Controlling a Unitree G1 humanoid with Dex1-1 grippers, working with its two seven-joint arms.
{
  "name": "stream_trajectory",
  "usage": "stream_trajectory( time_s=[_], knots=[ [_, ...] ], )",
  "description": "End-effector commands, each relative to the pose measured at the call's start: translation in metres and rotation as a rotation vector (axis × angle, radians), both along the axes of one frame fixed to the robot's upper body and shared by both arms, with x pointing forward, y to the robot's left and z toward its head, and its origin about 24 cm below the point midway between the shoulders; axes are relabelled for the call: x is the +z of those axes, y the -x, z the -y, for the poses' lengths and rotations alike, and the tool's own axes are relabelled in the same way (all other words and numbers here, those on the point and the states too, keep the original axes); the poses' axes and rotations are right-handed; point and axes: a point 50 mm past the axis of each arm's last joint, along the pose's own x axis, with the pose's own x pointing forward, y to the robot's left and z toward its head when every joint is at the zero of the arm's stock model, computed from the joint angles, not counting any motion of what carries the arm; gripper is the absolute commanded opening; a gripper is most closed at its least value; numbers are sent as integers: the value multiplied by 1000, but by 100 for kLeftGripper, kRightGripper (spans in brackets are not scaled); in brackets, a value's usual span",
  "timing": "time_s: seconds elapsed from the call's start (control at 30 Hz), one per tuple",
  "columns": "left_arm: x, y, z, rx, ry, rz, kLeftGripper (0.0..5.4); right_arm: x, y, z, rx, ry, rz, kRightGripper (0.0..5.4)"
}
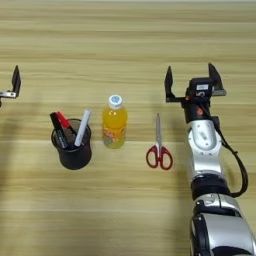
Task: Move the objects on the table
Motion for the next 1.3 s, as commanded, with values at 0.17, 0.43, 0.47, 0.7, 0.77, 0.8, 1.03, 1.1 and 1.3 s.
stream_trajectory(
  time_s=[0.17,0.43,0.47,0.7,0.77,0.8,1.03,1.1,1.3],
  knots=[
    [3,-4,-1,-3,-17,7,538,8,-4,-2,19,13,27,540],
    [3,-4,-2,-2,-15,6,538,8,-4,-1,17,9,24,540],
    [3,-4,-2,-1,-13,6,538,7,-4,-1,14,9,23,540],
    [1,-4,-4,8,87,-67,538,5,-5,11,-53,-48,-69,540],
    [-4,-4,-4,10,104,-150,538,-1,-6,16,-87,-64,-149,540],
    [-6,-5,-5,20,91,-185,538,-3,-6,17,-101,-57,-178,540],
    [-3,-4,-3,23,55,-211,538,-6,-8,13,-112,-19,-248,540],
    [-4,-5,-3,27,46,-223,538,-8,-9,12,-114,-7,-270,540],
    [-6,-6,-3,33,31,-237,538,-9,-10,11,-116,7,-288,540]
  ],
)
